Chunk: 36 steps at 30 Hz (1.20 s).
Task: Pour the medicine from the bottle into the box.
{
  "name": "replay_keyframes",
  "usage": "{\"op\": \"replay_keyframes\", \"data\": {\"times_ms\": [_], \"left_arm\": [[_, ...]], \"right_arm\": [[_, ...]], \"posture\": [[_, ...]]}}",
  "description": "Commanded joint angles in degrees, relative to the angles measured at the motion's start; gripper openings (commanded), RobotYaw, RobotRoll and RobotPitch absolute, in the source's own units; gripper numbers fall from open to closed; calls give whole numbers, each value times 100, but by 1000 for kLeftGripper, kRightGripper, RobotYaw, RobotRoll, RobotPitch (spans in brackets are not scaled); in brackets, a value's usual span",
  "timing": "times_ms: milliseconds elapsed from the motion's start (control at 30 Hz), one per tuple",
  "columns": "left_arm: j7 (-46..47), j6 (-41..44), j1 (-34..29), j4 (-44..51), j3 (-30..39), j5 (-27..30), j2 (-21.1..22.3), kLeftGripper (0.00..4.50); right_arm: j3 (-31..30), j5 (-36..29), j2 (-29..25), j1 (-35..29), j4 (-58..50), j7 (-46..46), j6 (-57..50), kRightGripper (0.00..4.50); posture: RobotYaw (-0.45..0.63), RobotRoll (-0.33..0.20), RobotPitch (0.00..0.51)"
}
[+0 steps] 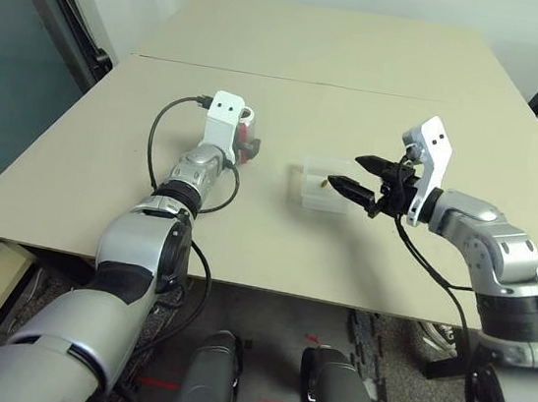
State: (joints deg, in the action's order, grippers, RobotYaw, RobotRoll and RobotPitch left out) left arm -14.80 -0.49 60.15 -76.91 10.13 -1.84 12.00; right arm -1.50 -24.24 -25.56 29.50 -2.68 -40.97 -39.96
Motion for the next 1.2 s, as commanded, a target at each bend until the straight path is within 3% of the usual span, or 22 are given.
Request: {"op": "replay_keyframes", "data": {"times_ms": [33,467,800,933,1200], "left_arm": [[-173,15,-129,95,-56,-2,-49,4489],[-564,33,-328,450,-2,179,-85,4489],[-794,368,-1035,1454,-66,437,-68,4489],[-1103,1116,-1967,3190,-244,634,-131,4489],[-1089,3582,-3947,7542,-464,1246,67,4489]], "right_arm": [[66,-38,17,71,69,-12,25,4500],[130,-48,33,23,89,4,74,4500],[176,-92,102,-3,82,32,46,4500],[265,-118,53,-88,53,45,19,4500],[705,-259,-86,-409,-175,203,-49,4500]], "posture": [[-66,0,76],[-28,0,80],[9,0,92],[27,0,100],[70,0,111]]}}
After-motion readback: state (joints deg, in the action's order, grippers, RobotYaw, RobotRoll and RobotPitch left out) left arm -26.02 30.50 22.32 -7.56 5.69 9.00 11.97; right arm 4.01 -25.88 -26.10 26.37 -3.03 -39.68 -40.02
